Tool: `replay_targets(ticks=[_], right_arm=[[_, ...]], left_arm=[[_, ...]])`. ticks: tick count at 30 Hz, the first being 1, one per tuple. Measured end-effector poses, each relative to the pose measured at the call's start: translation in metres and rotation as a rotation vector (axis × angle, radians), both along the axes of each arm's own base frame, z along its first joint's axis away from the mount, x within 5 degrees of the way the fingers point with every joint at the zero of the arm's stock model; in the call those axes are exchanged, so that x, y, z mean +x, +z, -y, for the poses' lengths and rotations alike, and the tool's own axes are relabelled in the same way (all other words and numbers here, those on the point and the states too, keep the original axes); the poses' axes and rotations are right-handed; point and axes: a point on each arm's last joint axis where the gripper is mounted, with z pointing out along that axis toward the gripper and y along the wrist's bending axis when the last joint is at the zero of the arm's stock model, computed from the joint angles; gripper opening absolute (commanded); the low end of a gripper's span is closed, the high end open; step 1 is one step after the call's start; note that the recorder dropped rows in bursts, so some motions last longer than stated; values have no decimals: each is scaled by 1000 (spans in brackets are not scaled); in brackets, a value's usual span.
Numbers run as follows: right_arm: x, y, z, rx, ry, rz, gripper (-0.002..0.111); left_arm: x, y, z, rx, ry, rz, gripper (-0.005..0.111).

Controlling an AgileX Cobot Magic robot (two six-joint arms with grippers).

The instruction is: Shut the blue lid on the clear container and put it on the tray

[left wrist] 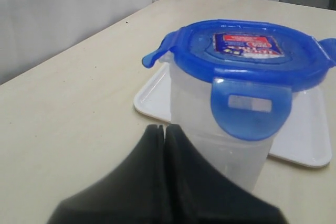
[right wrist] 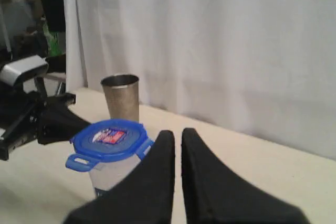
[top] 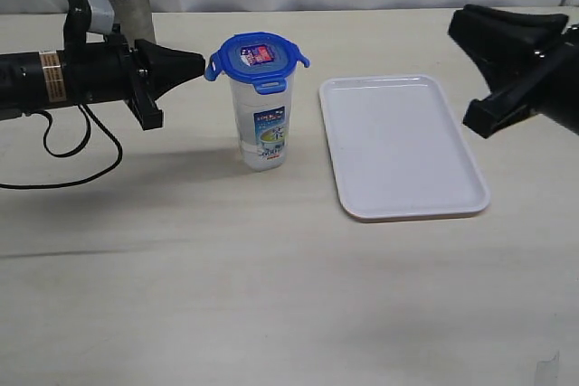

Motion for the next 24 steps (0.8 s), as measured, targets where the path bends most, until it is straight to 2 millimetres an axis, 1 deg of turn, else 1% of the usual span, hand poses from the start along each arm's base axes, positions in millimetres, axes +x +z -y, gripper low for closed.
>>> replay_targets(ticks=[1, 2, 3, 4, 5, 6, 8, 10, 13, 14, 19, 24], right_arm=[[14, -7, -3, -21, 34, -46, 5], [22, -10, -5, -28, 53, -72, 5], [38, -12, -8, -32, 88, -111, 5], [47, -14, -10, -39, 110, -135, 5], [61, -20, -13, -67, 153, -175, 5], [67, -23, -15, -86, 180, -189, 4], [84, -37, -22, -144, 289, -229, 4], [87, -46, -25, -162, 354, -244, 4], [88, -69, -30, -156, 454, -289, 4], [89, -72, -31, -145, 470, -296, 4], [91, -71, -34, -45, 484, -271, 4], [96, -76, -33, -14, 458, -276, 4]], left_arm=[[0, 0, 0, -5, -1, 1, 0], [0, 1, 0, -6, 1, 1, 0], [0, 1, 0, -10, 4, 1, 0], [0, 1, 0, -12, 3, 2, 0], [0, 1, 0, -14, 4, 2, 0], [0, 1, 0, -15, 5, 4, 0], [1, 2, 0, -17, 8, 4, 0], [1, 2, 0, -18, 10, 4, 0], [0, 4, 1, -40, 0, 13, 0], [0, 5, 1, -54, -9, 18, 0], [-2, 8, 3, -87, -31, 29, 0], [-2, 8, 3, -86, -37, 29, 0]])
